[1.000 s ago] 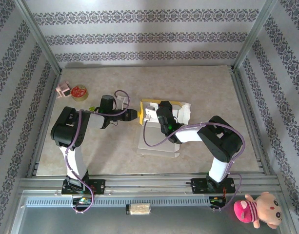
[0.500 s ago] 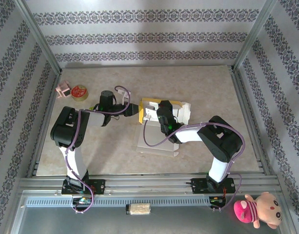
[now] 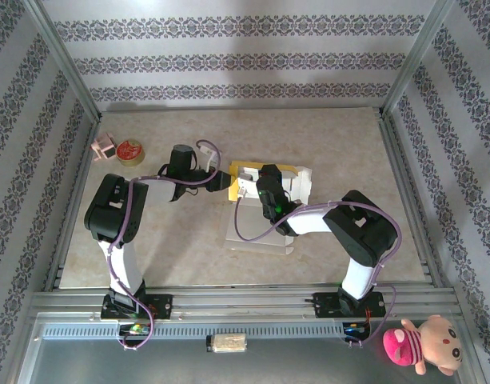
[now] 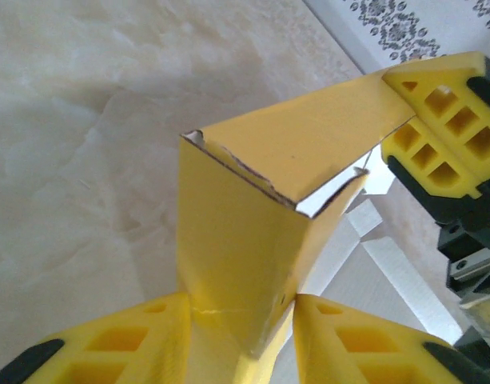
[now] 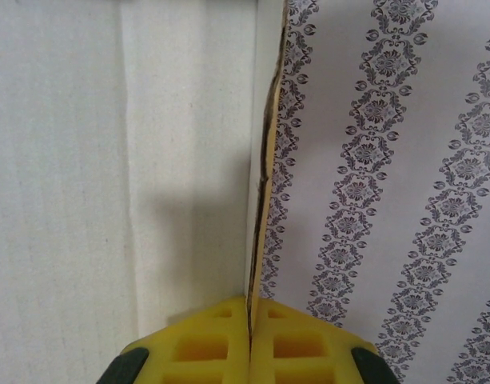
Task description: Fold the paper box
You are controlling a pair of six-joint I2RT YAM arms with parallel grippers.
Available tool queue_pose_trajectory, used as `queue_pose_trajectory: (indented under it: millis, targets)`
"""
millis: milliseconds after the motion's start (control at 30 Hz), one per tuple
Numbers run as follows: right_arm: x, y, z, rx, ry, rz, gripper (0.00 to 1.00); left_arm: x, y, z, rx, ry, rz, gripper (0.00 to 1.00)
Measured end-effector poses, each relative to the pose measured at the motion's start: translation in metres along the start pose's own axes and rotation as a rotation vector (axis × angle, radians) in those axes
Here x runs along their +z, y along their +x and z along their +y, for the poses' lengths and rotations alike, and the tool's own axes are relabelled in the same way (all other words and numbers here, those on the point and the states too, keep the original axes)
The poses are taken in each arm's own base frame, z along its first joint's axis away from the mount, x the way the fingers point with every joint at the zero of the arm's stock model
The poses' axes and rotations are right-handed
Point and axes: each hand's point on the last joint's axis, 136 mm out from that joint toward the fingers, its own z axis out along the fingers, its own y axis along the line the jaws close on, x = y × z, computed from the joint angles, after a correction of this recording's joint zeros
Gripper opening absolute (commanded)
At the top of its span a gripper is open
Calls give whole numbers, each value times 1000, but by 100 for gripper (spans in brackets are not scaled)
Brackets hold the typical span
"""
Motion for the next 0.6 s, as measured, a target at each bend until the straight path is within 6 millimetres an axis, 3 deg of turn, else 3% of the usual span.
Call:
queue_pose_trajectory:
  millis: [267, 600]
  targets:
    - [-2, 0, -1, -6, -4, 4, 2, 6, -1, 3, 54, -57, 22, 33]
    - [-3, 5, -1, -7, -6, 28, 3, 17, -1, 9, 120, -155, 54, 24]
